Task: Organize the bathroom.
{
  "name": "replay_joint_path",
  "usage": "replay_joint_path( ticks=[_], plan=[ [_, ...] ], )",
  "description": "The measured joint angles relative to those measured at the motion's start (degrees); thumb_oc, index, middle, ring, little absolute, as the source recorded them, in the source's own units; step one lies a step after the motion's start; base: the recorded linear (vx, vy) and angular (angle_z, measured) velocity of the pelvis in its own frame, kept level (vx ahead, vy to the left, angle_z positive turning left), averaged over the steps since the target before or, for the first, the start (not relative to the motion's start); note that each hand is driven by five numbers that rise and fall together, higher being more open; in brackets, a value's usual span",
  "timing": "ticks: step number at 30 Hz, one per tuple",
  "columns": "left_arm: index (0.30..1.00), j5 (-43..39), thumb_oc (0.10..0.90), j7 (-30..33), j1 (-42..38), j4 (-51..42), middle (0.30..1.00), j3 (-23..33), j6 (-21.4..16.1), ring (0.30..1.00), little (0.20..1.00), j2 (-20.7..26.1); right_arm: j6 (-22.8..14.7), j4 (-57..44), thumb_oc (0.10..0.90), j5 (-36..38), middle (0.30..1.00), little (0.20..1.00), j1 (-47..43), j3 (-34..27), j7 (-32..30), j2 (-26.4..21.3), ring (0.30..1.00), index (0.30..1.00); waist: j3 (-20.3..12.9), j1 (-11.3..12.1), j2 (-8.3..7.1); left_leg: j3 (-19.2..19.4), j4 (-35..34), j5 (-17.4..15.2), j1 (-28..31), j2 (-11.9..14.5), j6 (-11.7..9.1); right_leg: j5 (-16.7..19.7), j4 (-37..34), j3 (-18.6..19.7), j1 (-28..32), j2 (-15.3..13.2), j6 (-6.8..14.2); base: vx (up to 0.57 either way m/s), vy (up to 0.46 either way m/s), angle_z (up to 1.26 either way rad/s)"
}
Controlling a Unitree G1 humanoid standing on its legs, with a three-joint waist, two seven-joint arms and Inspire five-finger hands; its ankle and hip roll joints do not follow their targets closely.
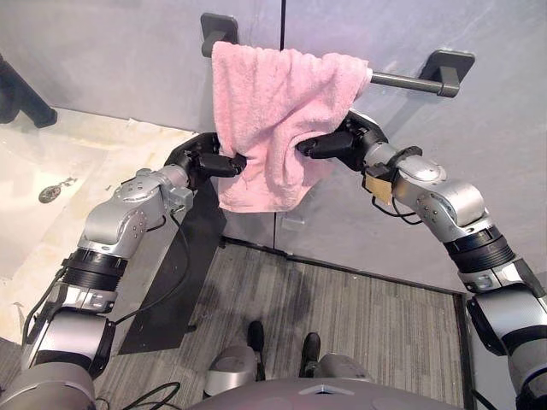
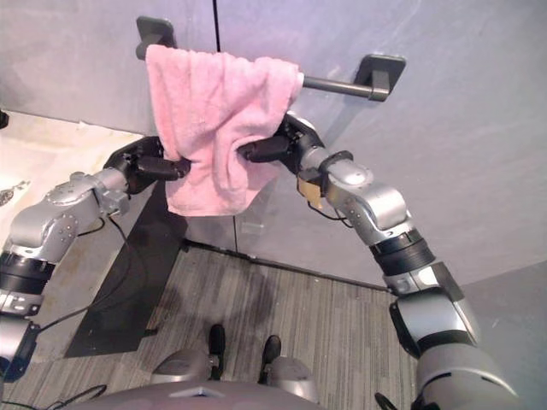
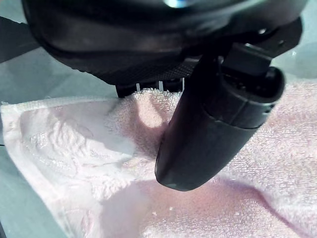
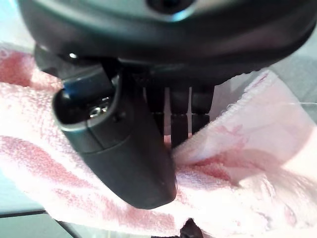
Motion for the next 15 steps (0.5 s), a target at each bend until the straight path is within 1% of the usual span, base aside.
replay_joint_path(
  ticks=[4,6,7,10,13,15],
  plan=[
    [0.3,-0.2,0.4,1.5,0.6,0.0,0.3,0.0,0.0,0.3,0.3,0.1,0.8,-0.3,0.4,-7.8,0.3,0.3,0.5,0.0,-0.6,-0.4,0.3,0.3,-0.2,-0.9,-0.04,0.4,0.0,-0.2,0.6,0.0,0.3,0.0,0.0,0.4,0.4,-0.1,0.1,0.0,0.004,-0.03],
    [0.3,-0.3,0.4,2.8,1.7,-0.1,0.3,0.2,0.1,0.3,0.3,0.1,1.7,-0.4,0.4,-10.7,0.3,0.3,1.6,0.0,-2.2,-1.4,0.3,0.3,-0.5,-1.1,-0.12,0.8,0.0,-0.3,0.7,0.0,0.4,0.0,0.0,1.0,0.3,-0.1,0.1,-0.01,0.003,-0.09],
    [0.3,-0.5,0.4,3.6,2.5,-0.5,0.3,0.4,0.2,0.3,0.3,0.2,2.2,-1.2,0.4,-10.9,0.3,0.3,2.4,0.0,-2.9,-3.2,0.3,0.3,-0.5,-1.1,-0.09,1.0,0.0,-0.3,0.7,0.0,0.4,-0.2,0.0,1.2,0.3,-0.1,0.4,-0.02,-0.002,-0.09],
    [0.3,-0.7,0.4,4.5,4.5,-1.5,0.3,2.2,0.6,0.3,0.3,0.2,4.4,-3.6,0.4,-10.8,0.3,0.3,4.0,-1.1,-5.2,-5.3,0.3,0.3,-0.6,-1.0,-0.14,1.3,0.0,-0.3,0.6,0.0,0.4,-0.2,0.0,1.7,0.0,-0.1,0.5,-0.02,-0.003,-0.03],
    [0.3,-0.7,0.4,4.7,4.6,-1.7,0.3,2.5,0.7,0.3,0.3,0.3,4.8,-3.9,0.4,-10.7,0.3,0.3,4.4,-1.4,-5.9,-5.3,0.3,0.3,-0.6,-1.0,-0.16,1.4,0.0,-0.3,0.6,-0.1,0.4,-0.2,0.0,1.8,0.0,-0.1,0.5,0.0,0.0,0.0],
    [0.3,-0.7,0.4,4.8,5.4,-3.4,0.3,2.8,0.7,0.3,0.3,0.3,5.9,-4.9,0.4,-10.7,0.3,0.3,4.8,-2.3,-6.8,-5.3,0.3,0.3,-0.7,-1.3,-0.13,1.5,0.0,-0.3,-0.1,-0.2,0.4,0.1,0.0,1.9,-0.7,-0.3,0.7,0.0,0.0,0.0]
  ],
)
